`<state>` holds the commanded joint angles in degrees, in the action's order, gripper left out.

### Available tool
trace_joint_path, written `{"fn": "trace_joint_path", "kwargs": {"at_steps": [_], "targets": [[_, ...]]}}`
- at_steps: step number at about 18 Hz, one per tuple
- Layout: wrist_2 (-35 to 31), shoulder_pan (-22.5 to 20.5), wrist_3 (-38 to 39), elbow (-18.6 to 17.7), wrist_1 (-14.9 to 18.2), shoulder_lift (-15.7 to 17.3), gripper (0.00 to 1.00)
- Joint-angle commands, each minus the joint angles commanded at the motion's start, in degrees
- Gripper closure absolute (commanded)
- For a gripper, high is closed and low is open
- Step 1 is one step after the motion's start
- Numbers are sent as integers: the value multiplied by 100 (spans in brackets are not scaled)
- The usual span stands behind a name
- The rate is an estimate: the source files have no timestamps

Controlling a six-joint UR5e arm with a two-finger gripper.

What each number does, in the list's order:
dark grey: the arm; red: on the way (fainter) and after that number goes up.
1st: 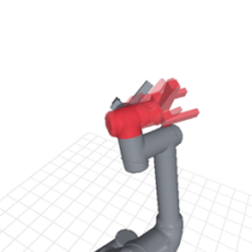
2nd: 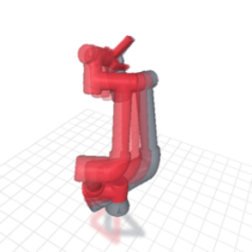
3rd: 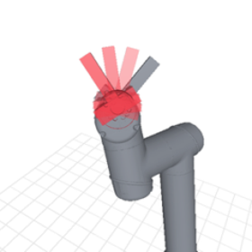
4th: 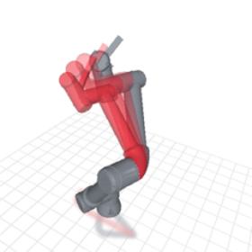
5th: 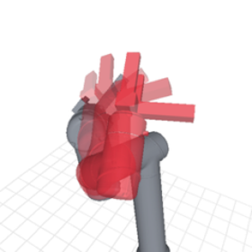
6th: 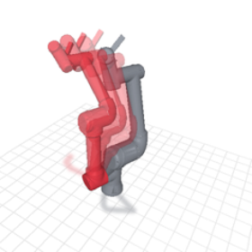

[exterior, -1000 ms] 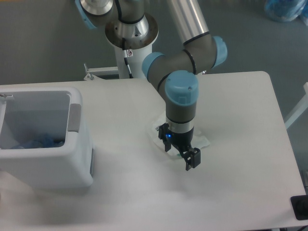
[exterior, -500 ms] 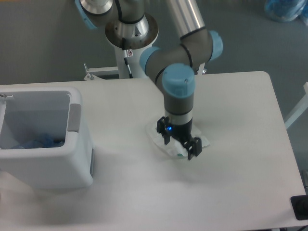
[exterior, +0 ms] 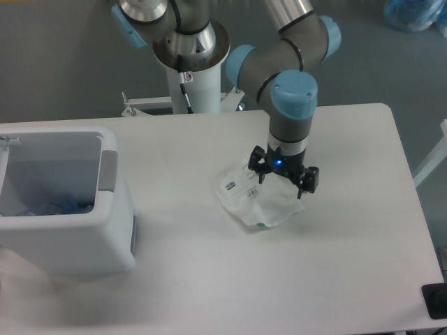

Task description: Place the trash in the trash can

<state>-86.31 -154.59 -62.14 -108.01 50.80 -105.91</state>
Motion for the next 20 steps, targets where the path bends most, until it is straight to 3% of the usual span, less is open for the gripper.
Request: {"fn": "trace_joint_path", "kwargs": {"at_steps": [3,7,15,20], "targets": [[149,-167,228,-237,-70,-52,0],[351,-220,676,-211,-105,-246,0],[361,-194,616,-220,-141,-431,0],[396,-256,607,-27,-149,-641,0]]}}
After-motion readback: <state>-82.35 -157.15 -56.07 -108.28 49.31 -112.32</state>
